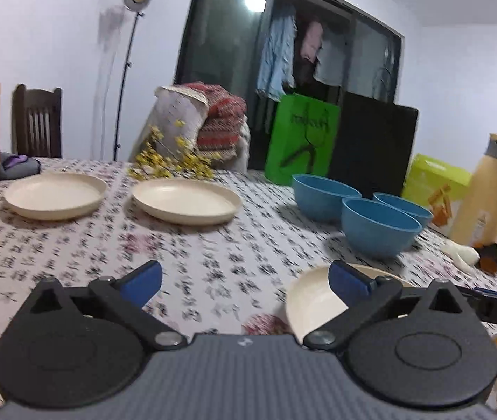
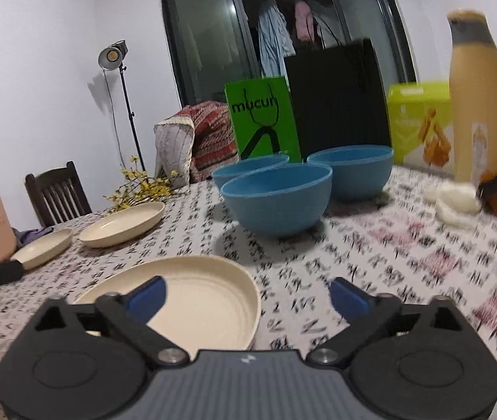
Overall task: Organize plates and bowls
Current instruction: 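Lower the cream plate beside the blue bowls and open both grippers, then move both grippers back toward the remaining cream plates by the suitcase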
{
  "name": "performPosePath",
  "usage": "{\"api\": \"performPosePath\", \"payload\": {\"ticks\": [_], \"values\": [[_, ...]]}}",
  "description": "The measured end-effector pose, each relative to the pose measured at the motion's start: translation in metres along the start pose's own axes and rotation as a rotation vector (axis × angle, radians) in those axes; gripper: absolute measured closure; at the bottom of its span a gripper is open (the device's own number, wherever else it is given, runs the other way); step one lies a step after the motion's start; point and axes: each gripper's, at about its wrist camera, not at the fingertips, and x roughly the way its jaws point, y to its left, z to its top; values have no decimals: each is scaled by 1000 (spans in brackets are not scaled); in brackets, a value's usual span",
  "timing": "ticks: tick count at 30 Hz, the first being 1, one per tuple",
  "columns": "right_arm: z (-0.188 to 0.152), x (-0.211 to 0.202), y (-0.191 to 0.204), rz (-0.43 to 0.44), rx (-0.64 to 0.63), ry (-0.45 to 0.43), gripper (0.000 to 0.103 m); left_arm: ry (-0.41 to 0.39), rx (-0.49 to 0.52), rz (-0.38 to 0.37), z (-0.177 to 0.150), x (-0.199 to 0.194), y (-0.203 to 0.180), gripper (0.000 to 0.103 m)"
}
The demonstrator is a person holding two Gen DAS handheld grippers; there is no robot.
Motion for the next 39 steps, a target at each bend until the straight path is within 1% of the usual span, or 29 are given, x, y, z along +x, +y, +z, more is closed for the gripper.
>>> {"api": "performPosePath", "payload": {"ticks": [5,11,17,19,24,31,39], "values": [[13,5,2,-7,-31,-62,0,-19,21,48,5,1,14,0],[25,23,0,-19,-18,-121,0,-16,31,71,4,11,27,0],[21,42,-5,-15,22,-102,0,-8,17,58,-1,20,35,0],[20,41,-6,-13,24,-114,0,-9,9,50,-3,21,38,0],[17,43,-4,-7,11,-111,0,-22,10,43,-6,21,37,0],[14,39,-3,-6,3,-137,0,-36,-62,44,-5,19,49,0],[13,38,-6,-9,29,-139,0,-48,-61,50,-6,16,48,0]]}}
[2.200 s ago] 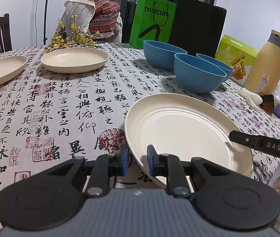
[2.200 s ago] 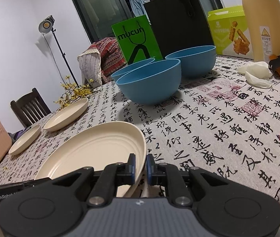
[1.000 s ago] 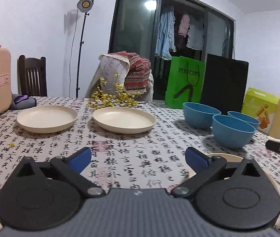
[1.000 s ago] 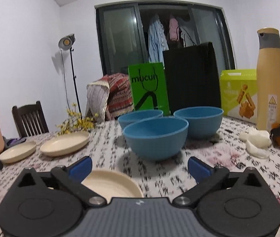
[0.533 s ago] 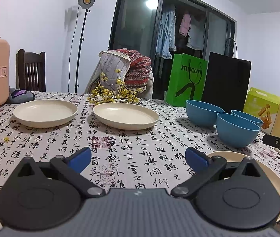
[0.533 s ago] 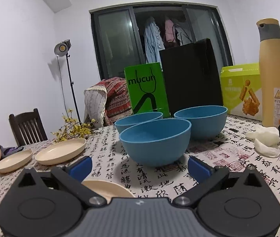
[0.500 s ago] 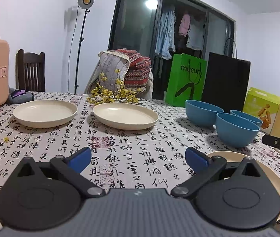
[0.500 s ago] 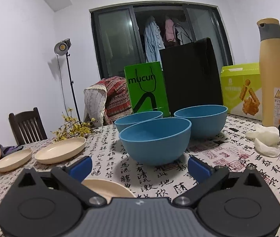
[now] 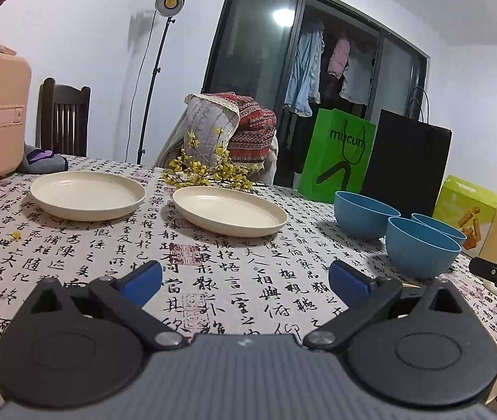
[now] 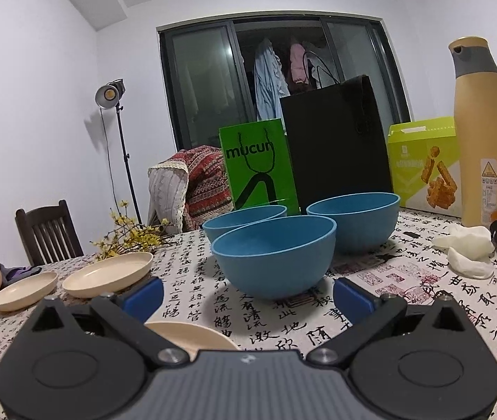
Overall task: Organize plates and bowls
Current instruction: 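Move both grippers back toward the remaining cream plates by the suitcase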
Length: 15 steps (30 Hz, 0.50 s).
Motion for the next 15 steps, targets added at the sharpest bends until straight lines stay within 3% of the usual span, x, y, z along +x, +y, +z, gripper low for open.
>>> {"api": "performPosePath", "payload": {"ticks": [15], "values": [[-1,1,-1,-10,8,2,0,65,8,-29,0,11,0,0]]}}
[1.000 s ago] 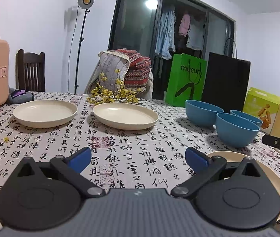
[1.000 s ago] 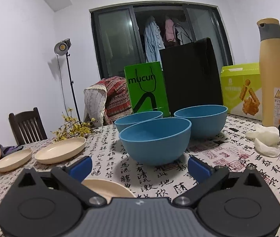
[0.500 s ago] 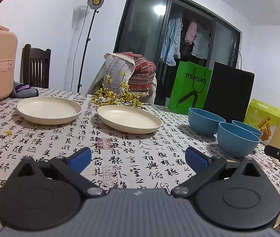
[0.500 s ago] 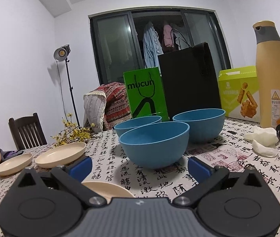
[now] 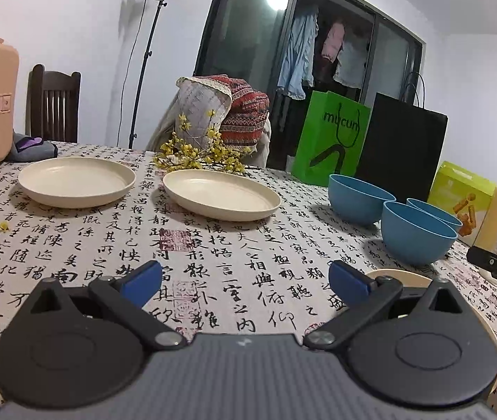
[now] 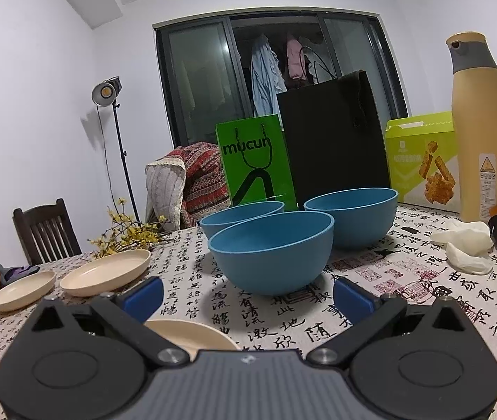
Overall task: Organize plates and bowls
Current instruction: 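Move both grippers back toward the remaining cream plates by the suitcase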
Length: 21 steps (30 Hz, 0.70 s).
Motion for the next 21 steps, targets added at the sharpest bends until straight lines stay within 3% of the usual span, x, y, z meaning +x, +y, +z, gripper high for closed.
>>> {"api": "performPosePath", "payload": {"ticks": [7,21], "values": [[-1,-2,3,-31,-4,-11,0,-49,9,15,-2,-8,-1,0],[0,3,6,-60,-22,28,0,-37,10,57,-1,-5,-2,0]]}}
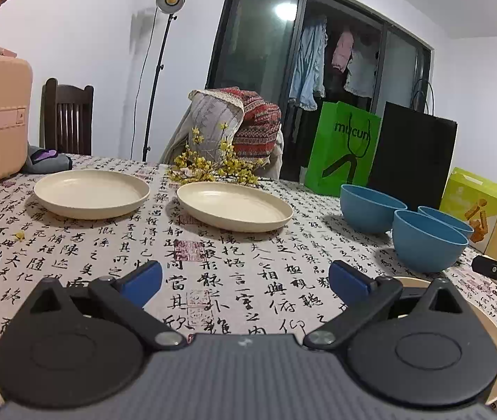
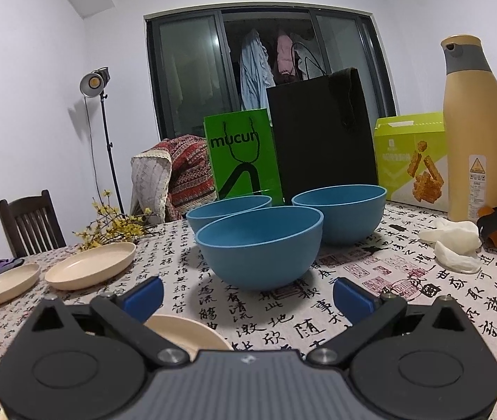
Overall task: Organize plates and bowls
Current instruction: 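Move both grippers back toward the remaining cream plates by the suitcase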
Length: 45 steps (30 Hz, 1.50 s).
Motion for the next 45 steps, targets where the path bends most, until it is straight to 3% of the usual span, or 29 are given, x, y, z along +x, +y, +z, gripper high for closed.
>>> {"api": "performPosePath", "payload": {"ticks": [13,20,23,28,36,45], "values": [[0,-3,-1,19,1,-17,0,20,-4,36,0,4,0,0],[-3,-10,2,-8,-20,-66,0,-28,-21,67,-1,-5,2,0],[0,-8,8,-44,-57,-51,0,-16,-9,90,1,-4,0,0],[6,-12,20,-53,-103,-12,0,-1,-12,58,13,-17,5,0],[31,-44,53,27,-133,-64,0,-14,1,67,38,-35,20,0],[54,-38,106,144,-123,-50,0,-76,-41,55,64,-49,43,0]]}}
